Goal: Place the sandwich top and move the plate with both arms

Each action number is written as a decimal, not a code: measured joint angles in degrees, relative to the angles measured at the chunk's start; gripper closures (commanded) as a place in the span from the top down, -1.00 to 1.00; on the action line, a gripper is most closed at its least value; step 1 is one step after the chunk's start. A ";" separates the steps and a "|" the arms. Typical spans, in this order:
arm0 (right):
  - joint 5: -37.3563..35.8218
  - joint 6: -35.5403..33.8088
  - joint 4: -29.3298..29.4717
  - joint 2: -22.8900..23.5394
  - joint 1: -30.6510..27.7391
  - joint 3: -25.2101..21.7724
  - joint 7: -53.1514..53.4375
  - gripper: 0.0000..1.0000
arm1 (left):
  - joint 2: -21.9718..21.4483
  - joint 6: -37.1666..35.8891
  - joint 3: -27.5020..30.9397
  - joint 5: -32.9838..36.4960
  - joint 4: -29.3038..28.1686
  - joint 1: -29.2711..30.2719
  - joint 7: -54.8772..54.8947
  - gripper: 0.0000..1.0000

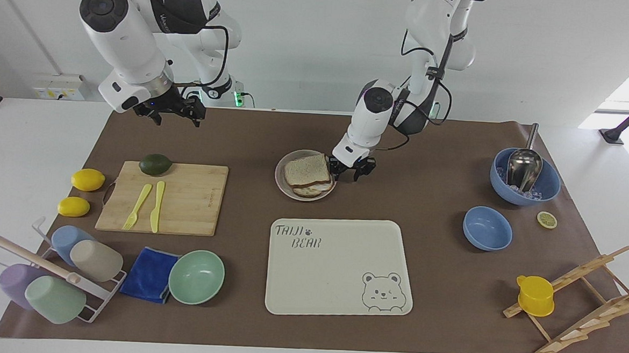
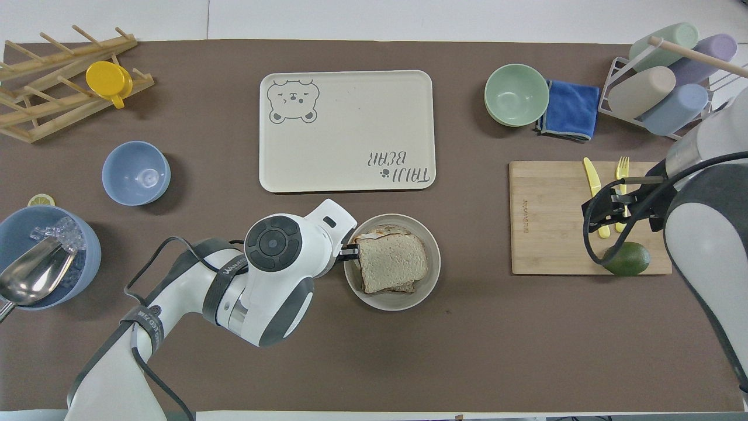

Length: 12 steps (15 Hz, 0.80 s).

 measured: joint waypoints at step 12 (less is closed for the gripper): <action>0.01 4.11 1.42 -0.66 -6.38 -0.67 -6.30 1.00 | 0.73 0.60 0.13 -1.90 -0.05 -1.03 0.02 -0.03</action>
